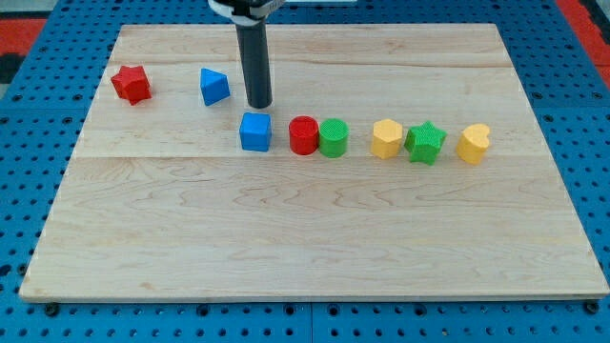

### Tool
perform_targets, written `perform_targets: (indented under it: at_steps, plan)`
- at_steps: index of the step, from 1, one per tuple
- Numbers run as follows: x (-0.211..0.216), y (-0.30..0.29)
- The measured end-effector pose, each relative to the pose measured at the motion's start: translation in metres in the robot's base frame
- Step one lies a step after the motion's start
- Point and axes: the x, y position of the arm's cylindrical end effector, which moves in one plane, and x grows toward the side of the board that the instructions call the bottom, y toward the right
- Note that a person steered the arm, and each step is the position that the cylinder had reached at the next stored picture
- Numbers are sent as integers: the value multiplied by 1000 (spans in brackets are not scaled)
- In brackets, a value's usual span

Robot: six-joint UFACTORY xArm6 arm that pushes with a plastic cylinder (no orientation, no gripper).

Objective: Place the triangle to the left of blue cube

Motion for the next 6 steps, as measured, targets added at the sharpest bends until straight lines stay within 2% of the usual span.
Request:
perform_targets:
  at_steps: [1, 2, 3, 4, 5, 6]
  plan:
    - [-39, -26]
    - [-55, -75]
    - [-44, -116]
    - [-32, -118]
    - [-52, -116]
    - [-59, -78]
